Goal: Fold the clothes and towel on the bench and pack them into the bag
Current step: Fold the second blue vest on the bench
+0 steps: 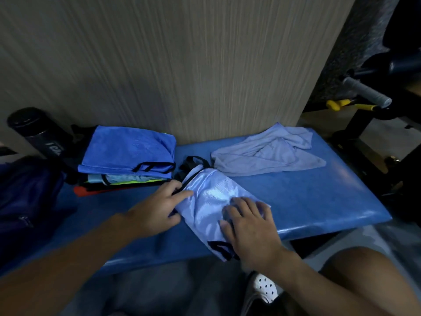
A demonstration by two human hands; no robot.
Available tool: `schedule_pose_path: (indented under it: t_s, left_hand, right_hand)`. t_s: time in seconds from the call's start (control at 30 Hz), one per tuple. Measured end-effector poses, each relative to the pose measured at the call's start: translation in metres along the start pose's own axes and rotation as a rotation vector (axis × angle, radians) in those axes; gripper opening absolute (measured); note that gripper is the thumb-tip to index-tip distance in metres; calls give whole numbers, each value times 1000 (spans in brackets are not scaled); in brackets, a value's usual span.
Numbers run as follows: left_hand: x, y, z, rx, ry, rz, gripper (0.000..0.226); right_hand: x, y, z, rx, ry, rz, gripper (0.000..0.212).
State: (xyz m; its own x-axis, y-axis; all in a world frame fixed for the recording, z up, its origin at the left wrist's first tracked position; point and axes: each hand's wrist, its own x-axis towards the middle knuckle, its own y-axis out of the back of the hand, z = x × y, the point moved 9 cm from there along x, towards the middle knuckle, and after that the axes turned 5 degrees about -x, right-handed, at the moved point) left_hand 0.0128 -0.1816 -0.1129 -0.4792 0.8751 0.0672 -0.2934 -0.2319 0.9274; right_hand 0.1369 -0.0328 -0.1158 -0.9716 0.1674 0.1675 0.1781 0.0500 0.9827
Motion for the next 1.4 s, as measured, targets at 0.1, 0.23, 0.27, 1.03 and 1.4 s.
schedule_pose_path:
  t_s: [0.1, 0.23, 0.27, 1.03, 1.4]
  left_hand:
    - [-8, -5, 21, -52, -19, 2, 59]
    - [-3, 8, 49, -37, 46, 66, 51]
    - [5, 17, 50, -59, 76, 118, 43]
    - [106, 8, -20, -54, 434, -20, 36]
    - [74, 25, -33, -213, 572, 291, 41]
  right_hand:
    - [8, 3, 27, 21, -105, 28, 42]
    - [17, 5, 56, 58, -141, 26, 52]
    - [19, 7, 59, 50, -130, 32, 53]
    - [44, -4, 111, 210, -368, -43, 24]
    - [40, 20, 144, 376, -515, 146, 7]
